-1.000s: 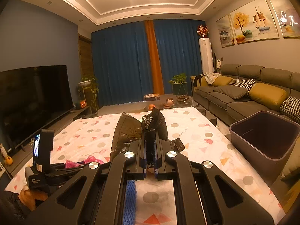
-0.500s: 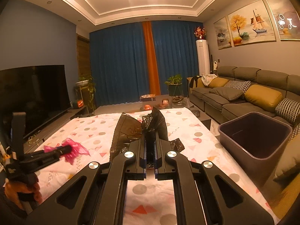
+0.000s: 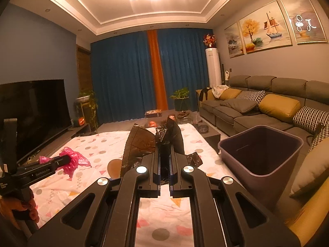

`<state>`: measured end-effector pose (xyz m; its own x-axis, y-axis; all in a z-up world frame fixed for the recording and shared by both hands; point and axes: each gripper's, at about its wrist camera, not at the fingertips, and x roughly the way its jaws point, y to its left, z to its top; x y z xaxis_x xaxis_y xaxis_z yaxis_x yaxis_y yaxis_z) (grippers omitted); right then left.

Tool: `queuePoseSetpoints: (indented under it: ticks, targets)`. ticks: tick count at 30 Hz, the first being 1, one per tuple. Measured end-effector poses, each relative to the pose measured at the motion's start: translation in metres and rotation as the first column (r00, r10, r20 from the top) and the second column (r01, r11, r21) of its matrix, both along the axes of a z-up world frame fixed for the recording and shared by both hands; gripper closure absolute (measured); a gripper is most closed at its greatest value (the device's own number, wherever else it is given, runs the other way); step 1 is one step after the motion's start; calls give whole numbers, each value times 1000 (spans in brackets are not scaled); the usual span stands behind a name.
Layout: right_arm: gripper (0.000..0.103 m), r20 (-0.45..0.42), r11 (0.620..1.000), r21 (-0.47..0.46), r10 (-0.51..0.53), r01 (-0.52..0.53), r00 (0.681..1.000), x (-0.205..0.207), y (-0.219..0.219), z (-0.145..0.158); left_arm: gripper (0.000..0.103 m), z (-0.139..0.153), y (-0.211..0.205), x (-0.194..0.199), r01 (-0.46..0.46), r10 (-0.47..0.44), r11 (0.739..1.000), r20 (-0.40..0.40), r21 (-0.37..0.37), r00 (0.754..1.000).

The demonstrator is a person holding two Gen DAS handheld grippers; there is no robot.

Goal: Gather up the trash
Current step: 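Carry the black bag and pink bag over the grey bin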

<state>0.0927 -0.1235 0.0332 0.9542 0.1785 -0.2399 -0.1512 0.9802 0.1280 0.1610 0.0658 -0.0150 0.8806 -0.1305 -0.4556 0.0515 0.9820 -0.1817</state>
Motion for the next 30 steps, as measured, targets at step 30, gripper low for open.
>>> queuePoseSetpoints:
  ticks: [30]
  targets:
    - [96,41,942,-25,-333,334,942,53,-145,-5,81,24,-259,102,415,-417,909,72,41,906]
